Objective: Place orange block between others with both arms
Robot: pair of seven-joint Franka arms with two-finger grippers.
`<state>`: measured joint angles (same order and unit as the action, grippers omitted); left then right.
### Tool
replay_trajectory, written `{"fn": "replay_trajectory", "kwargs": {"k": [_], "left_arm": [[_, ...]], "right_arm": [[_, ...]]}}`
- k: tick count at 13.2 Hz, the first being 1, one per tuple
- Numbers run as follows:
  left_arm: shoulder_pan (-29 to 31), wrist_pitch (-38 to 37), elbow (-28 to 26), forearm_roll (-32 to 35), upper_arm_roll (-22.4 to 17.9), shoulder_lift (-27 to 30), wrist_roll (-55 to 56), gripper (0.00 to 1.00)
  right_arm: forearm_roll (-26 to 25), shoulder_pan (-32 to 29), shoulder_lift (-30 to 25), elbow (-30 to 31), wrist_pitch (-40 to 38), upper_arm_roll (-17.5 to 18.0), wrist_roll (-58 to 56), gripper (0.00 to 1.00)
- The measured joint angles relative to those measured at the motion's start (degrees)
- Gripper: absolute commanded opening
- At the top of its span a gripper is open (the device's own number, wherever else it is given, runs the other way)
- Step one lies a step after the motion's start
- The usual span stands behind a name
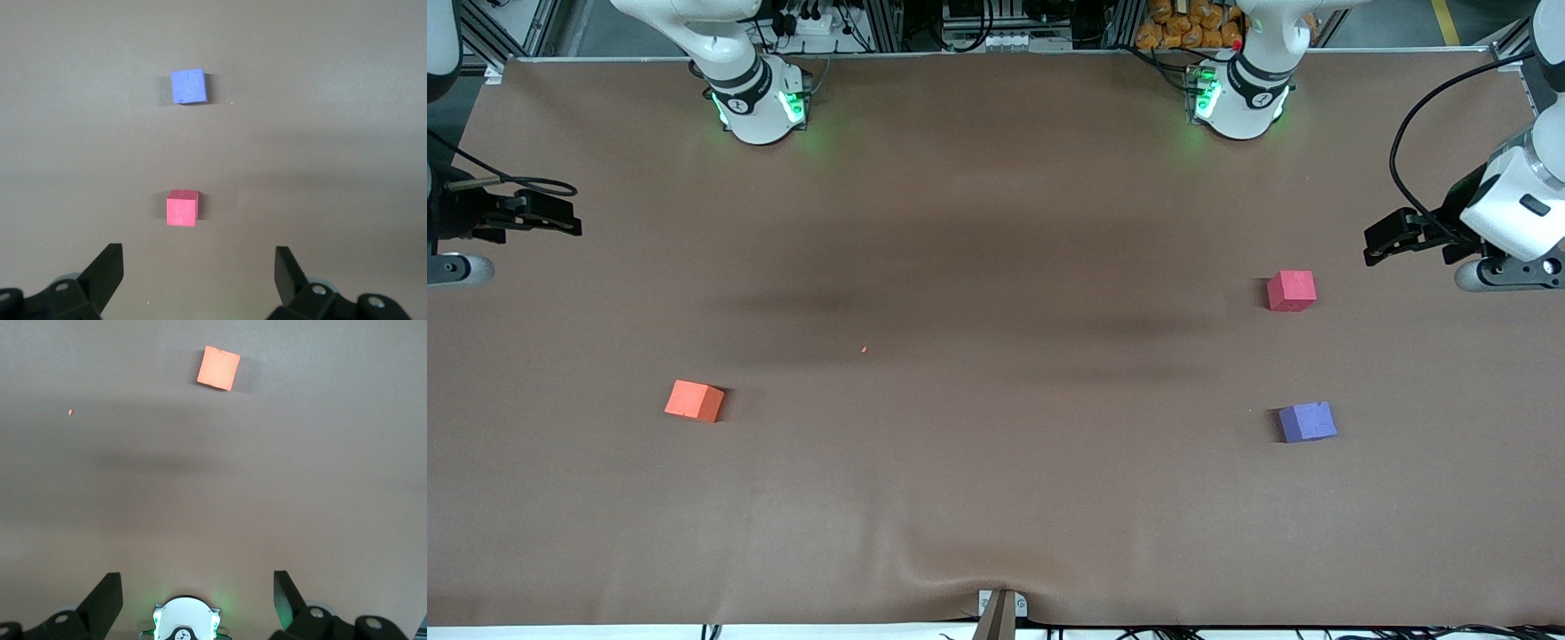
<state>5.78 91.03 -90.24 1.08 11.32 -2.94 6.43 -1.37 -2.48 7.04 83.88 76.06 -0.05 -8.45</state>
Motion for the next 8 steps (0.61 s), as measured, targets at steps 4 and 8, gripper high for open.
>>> {"fn": "replay_trajectory", "kwargs": {"k": [4,8], "left_arm": [[0.0,0.0,0.0,0.0,0.0,0.0,0.0,1.00],[0.0,0.0,0.1,0.0,0.1,0.3,0.0,1.00]], "right_arm": [[0.0,0.2,2.0,0.0,0.1,0.0,0.0,1.00],[0.1,0.3,5.1,0.0,2.3,0.0,0.0,1.00]]}}
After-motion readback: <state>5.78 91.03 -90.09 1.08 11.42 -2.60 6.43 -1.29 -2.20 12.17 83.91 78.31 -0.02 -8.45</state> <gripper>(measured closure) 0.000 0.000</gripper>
